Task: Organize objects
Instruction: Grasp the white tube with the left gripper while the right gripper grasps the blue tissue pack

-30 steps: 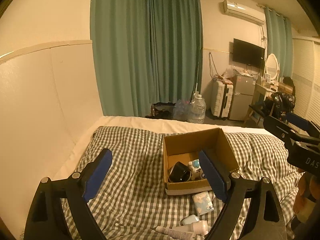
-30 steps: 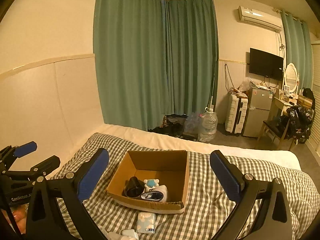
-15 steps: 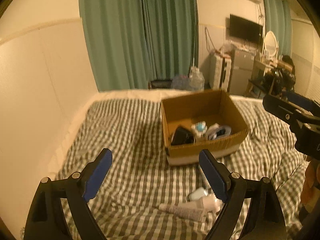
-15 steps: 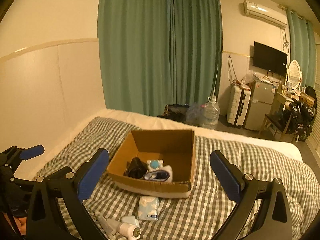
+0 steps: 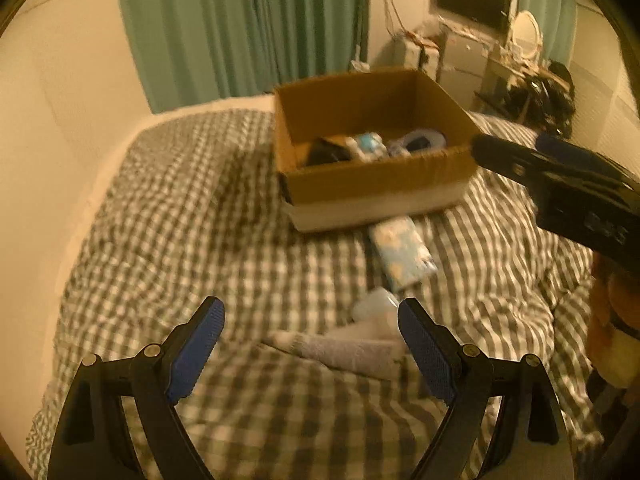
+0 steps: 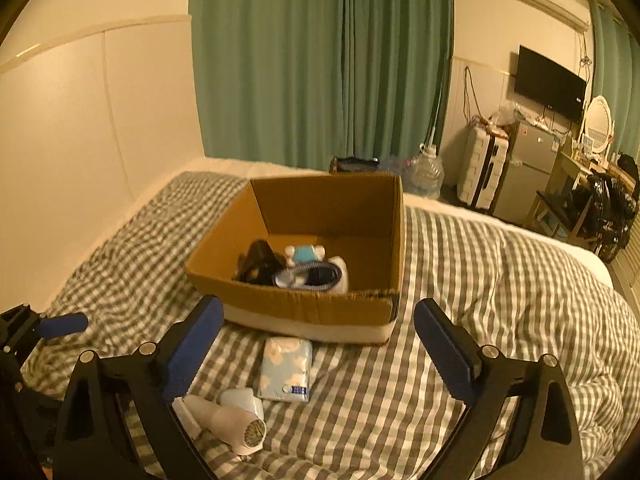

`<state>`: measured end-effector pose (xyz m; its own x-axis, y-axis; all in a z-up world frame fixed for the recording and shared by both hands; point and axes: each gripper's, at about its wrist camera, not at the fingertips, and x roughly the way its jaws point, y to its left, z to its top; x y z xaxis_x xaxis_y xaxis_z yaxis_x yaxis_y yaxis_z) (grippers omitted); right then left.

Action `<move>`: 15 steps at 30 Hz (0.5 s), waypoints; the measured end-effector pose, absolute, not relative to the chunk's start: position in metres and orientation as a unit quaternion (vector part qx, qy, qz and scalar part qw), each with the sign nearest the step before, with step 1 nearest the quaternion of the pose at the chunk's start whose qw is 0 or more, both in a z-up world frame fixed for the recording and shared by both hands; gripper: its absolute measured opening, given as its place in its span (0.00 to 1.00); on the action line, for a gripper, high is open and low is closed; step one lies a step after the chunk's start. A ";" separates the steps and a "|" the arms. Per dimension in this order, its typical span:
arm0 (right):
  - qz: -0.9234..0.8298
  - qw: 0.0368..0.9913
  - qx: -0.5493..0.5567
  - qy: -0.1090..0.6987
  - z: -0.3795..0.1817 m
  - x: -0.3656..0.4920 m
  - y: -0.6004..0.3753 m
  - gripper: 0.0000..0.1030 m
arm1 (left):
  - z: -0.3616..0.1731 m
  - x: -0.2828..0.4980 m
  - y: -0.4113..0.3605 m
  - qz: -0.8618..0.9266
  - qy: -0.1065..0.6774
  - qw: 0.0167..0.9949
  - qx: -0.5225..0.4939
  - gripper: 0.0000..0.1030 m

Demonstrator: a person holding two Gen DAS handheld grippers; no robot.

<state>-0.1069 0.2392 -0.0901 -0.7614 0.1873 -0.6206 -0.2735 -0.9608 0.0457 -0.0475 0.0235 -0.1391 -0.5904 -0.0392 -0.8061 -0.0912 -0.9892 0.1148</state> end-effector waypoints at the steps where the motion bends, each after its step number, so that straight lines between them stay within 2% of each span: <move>1: 0.934 0.124 -0.328 0.071 -0.096 -0.108 0.242 0.94 | -0.144 -0.047 0.028 0.886 0.074 0.020 -0.458 0.89; 9: 0.922 0.119 -0.358 0.087 -0.124 -0.117 0.249 0.94 | -0.192 -0.052 0.057 0.841 0.149 0.015 -0.521 0.89; 15: 0.911 0.102 -0.389 0.091 -0.150 -0.127 0.241 0.94 | -0.197 -0.059 0.028 0.833 0.110 -0.015 -0.542 0.88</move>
<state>-0.1268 0.2408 -0.1495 -0.6758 0.1150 -0.7281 -0.2568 -0.9626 0.0863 -0.0591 0.0279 -0.1971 -0.4126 -0.1438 -0.8995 -0.0952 -0.9752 0.1996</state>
